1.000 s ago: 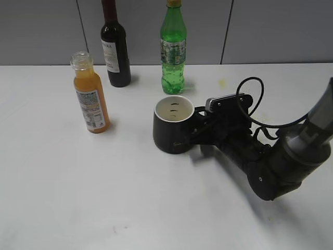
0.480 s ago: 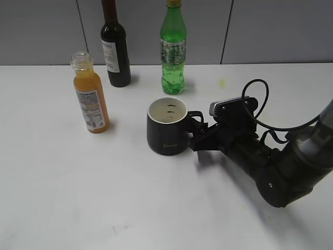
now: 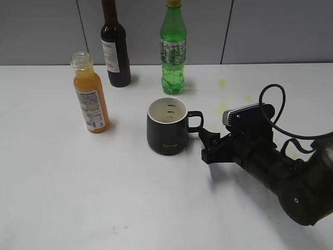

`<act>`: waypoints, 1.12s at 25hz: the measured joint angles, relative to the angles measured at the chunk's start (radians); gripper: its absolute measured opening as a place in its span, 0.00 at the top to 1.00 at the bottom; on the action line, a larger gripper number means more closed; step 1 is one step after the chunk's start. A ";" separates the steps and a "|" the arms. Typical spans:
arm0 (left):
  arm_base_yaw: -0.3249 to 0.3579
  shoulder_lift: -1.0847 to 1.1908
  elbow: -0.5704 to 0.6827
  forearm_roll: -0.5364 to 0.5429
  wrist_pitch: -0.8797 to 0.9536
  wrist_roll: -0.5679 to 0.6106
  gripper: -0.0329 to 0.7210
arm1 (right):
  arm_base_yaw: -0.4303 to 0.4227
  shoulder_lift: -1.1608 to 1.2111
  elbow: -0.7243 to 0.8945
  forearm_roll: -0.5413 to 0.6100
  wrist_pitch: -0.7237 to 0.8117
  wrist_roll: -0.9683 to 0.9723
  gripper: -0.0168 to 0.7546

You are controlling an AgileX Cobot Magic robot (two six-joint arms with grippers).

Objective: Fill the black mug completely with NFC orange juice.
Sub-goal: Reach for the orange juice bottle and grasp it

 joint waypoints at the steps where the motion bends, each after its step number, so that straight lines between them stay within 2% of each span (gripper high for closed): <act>1: 0.000 0.000 0.000 0.000 0.000 0.000 0.64 | 0.000 -0.013 0.020 0.000 0.000 -0.002 0.24; 10: 0.000 0.000 0.000 0.000 0.000 0.000 0.64 | 0.000 -0.175 0.180 0.000 0.002 -0.009 0.19; 14: 0.000 0.000 0.000 0.000 0.000 0.000 0.64 | 0.000 -0.285 0.203 0.006 0.005 -0.016 0.19; 16: 0.000 0.000 0.000 0.000 0.000 0.000 0.64 | 0.000 -0.352 0.203 0.012 0.056 -0.038 0.19; 23: 0.000 0.000 0.000 0.000 0.000 0.000 0.64 | 0.000 -0.559 0.205 0.018 0.478 -0.094 0.19; 28: 0.000 0.000 0.000 0.000 0.000 0.000 0.64 | 0.000 -0.662 0.151 0.019 0.901 -0.133 0.19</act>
